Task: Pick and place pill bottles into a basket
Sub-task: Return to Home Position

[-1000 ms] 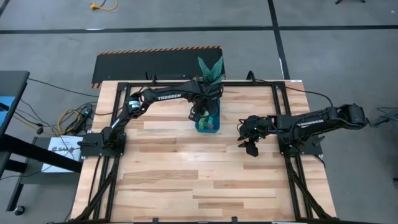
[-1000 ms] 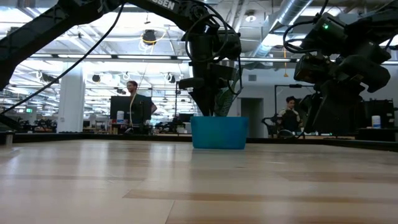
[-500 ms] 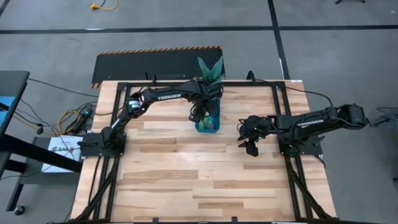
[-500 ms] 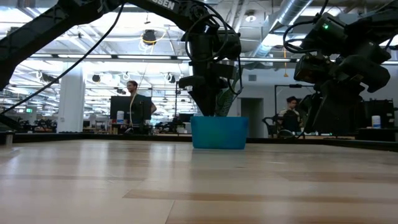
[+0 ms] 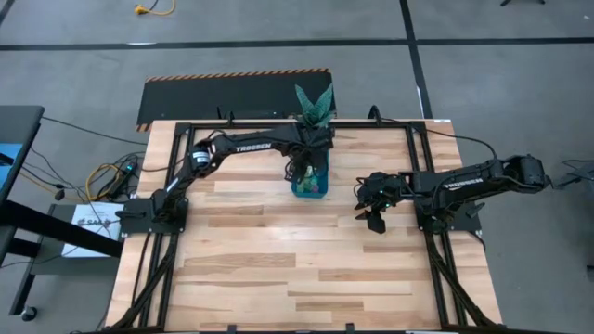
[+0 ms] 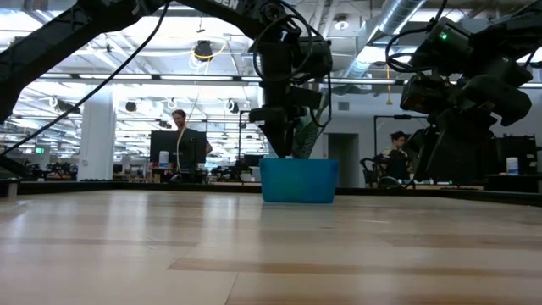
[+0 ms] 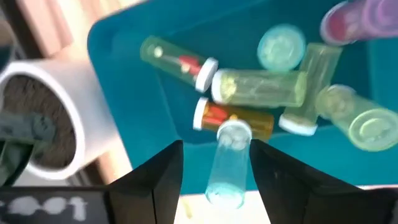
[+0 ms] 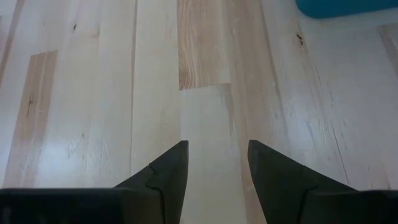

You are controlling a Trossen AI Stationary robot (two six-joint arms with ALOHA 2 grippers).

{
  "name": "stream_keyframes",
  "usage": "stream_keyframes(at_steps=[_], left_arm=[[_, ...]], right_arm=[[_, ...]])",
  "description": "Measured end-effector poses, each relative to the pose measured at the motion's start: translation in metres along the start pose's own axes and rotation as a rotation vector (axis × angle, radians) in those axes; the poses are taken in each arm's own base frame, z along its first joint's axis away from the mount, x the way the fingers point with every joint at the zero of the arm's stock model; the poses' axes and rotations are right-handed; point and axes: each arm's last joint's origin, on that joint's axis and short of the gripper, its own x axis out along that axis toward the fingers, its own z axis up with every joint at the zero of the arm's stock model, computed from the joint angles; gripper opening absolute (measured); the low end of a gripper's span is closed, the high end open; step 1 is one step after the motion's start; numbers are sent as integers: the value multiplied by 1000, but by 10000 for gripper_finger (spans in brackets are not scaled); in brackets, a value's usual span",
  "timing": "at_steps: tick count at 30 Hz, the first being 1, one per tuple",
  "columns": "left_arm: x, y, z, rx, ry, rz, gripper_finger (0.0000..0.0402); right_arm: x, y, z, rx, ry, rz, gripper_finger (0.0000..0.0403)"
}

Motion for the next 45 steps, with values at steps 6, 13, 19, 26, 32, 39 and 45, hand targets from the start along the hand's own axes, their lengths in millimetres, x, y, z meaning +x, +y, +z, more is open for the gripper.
stream_keyframes(at_steps=[6, 13, 19, 26, 32, 39, 45], left_arm=[[-8, -12, 5, 15, 67, 51, 175], [-62, -29, 12, -24, 45, -18, 175], [-147, -50, 13, -210, -119, 26, 175], [-218, -98, 9, -293, -403, -12, 175], [-239, -139, 14, -229, -580, -56, 175], [-253, -155, -2, -248, -726, -95, 175], [-301, -152, -50, -236, -931, -120, 175]], right_arm=[[0, 0, 0, 0, -1, -1, 159], [0, 0, 0, -12, 1, -2, 159], [0, 0, 1, -64, -3, -3, 159], [-4, 8, 25, -179, -188, 24, 159], [-11, 29, 47, -282, -438, 247, 159], [-28, 48, 63, -300, -587, 611, 159], [-52, 58, 64, -314, -655, 698, 159]])
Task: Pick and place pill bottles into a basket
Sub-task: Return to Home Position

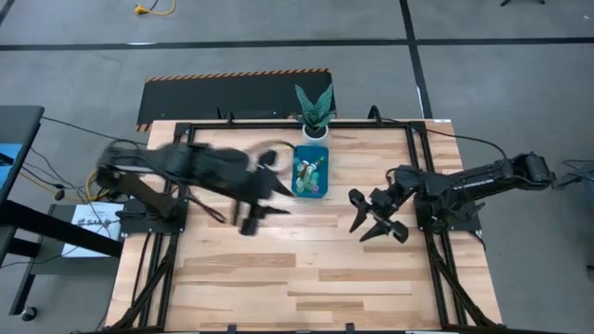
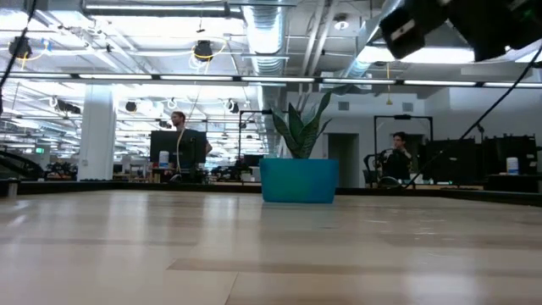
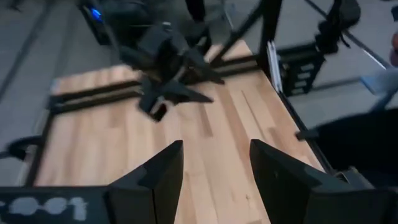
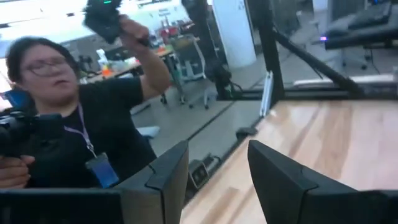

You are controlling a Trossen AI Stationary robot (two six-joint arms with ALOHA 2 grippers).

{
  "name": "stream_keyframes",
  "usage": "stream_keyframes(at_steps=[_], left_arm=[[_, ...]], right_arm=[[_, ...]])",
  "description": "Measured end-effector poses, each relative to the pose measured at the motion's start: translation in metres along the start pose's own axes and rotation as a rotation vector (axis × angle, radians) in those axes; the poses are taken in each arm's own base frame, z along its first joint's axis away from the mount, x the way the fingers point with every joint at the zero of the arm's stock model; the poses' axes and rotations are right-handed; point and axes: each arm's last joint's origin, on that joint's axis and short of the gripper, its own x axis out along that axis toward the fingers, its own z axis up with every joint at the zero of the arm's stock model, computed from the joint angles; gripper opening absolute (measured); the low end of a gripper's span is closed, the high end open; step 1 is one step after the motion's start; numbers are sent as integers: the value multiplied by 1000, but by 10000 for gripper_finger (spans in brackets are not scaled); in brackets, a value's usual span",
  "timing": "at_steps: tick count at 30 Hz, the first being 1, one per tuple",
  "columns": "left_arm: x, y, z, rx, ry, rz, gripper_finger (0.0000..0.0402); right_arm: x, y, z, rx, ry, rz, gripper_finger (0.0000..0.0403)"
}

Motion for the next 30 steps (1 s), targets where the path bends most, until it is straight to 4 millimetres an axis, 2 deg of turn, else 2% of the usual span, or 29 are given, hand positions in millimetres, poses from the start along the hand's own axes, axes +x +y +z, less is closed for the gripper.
stream_keyframes(at_steps=[2, 5, 9, 12, 15, 18, 22, 25, 30], left_arm=[[-25, 4, -2, -5, -42, 34, 175], [-51, 9, -18, -29, -93, 93, 175], [-62, 16, -61, -87, -164, 141, 175], [-49, 19, -105, -122, -246, 170, 175], [-34, 20, -148, -147, -324, 148, 175], [-18, 20, -191, -177, -375, 103, 175], [2, 15, -242, -213, -453, 99, 175], [9, 13, -271, -236, -489, 113, 175], [11, 12, -298, -300, -474, 120, 175]], right_arm=[[-6, 9, 7, -23, -25, 12, 159], [-17, 25, 16, -66, -62, 33, 159], [-39, 47, 22, -150, -69, 30, 159], [-58, 62, 18, -216, -50, 9, 159], [-73, 70, 12, -214, -28, -113, 159], [-83, 72, 0, -203, -20, -230, 159], [-87, 70, -18, -204, -37, -270, 159], [-88, 67, -33, -180, -32, -279, 159], [-88, 63, -49, -181, -37, -287, 159]])
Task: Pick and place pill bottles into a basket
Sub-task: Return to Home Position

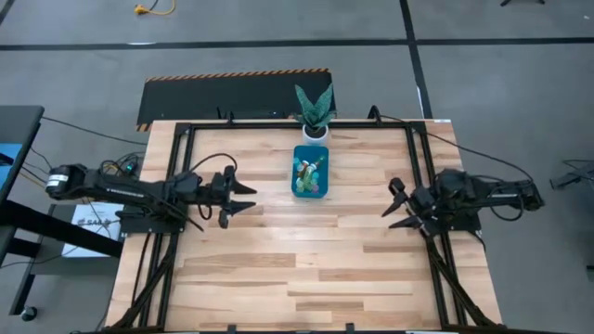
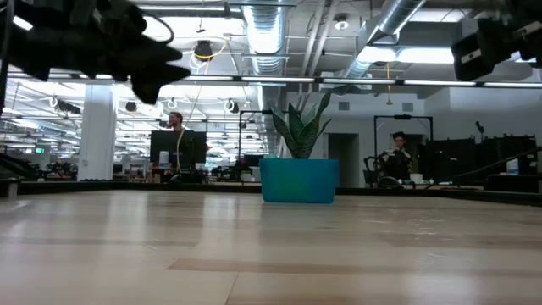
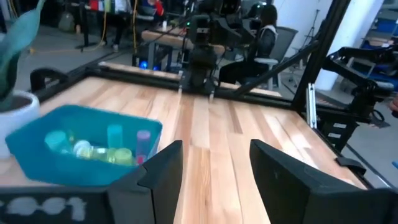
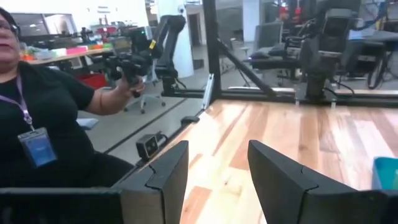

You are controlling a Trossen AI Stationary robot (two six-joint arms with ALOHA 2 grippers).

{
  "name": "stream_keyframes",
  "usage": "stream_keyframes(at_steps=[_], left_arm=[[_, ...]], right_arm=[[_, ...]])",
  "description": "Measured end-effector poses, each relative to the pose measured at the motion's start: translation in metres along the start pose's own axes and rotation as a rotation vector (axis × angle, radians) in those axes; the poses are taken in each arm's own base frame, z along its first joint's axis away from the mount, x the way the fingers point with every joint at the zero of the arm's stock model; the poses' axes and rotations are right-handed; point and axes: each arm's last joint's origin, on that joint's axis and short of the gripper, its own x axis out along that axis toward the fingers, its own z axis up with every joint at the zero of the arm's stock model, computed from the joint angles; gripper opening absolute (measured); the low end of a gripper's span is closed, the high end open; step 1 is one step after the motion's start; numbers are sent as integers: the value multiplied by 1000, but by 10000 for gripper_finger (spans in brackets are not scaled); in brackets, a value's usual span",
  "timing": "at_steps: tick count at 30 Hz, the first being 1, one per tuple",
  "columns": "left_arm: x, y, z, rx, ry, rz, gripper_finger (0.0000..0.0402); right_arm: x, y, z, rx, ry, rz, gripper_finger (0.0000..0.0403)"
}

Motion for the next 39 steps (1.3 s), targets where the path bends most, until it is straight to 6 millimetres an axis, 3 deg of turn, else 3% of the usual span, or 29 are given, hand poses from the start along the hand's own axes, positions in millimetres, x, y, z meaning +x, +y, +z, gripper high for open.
stream_keyframes(at_steps=[5, 16, 30, 39], left_arm=[[-9, 2, -11, -16, -10, -2, 175], [-47, -1, -8, 0, -236, -45, 175], [-73, 3, -19, 4, -171, 83, 175], [-73, 5, -24, 61, -118, 136, 175]], right_arm=[[-2, -1, -10, 7, -7, -51, 159], [-6, 2, -7, -26, -38, -11, 159], [-1, -2, -25, -57, 8, -20, 159], [3, -7, -34, -43, 25, -137, 159]])
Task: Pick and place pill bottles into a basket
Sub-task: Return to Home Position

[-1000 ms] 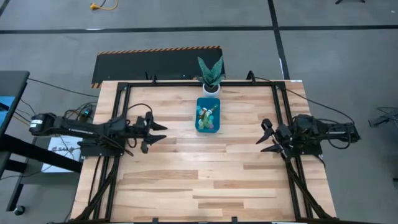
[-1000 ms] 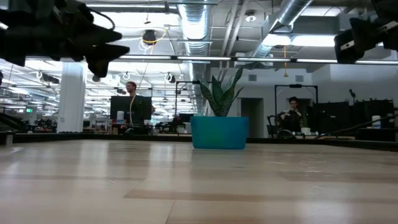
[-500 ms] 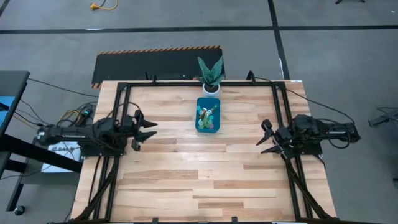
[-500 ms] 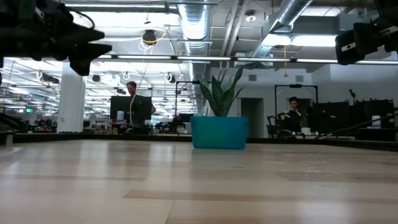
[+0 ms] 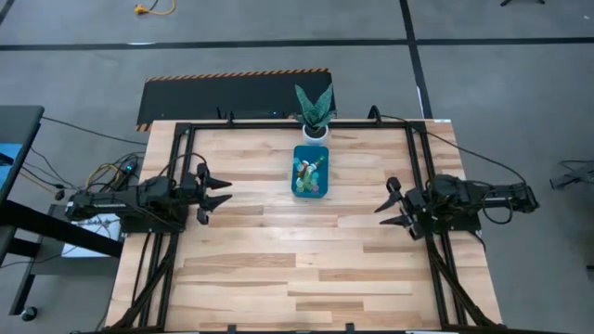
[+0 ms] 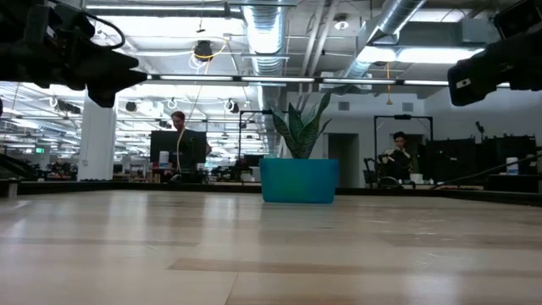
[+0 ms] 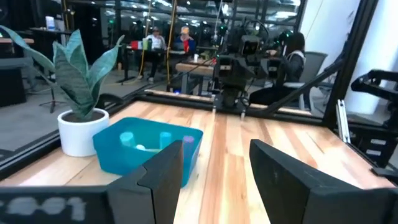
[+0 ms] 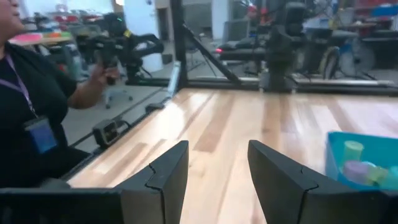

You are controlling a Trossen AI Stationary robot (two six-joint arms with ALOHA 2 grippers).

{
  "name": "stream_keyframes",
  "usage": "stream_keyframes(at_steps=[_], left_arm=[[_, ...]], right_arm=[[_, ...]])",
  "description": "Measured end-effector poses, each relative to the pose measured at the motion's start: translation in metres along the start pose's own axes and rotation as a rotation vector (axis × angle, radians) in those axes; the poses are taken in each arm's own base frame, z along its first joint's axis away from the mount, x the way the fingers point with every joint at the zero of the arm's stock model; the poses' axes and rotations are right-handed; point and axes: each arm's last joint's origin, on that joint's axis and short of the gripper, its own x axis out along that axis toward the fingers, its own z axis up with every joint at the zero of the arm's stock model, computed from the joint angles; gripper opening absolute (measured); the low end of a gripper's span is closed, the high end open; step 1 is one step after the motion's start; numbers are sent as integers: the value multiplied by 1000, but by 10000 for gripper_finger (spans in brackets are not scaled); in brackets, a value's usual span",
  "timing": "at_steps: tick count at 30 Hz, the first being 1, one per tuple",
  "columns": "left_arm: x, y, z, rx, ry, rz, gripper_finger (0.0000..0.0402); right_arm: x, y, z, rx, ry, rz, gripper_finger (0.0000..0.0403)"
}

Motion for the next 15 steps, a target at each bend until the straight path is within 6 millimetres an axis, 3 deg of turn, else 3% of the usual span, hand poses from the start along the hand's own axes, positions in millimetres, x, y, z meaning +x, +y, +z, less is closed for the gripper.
stream_keyframes(at_steps=[15], left_arm=[[0, 0, -1, 62, 5, 5, 175]], right_arm=[[0, 0, 0, 2, 3, -11, 159]])
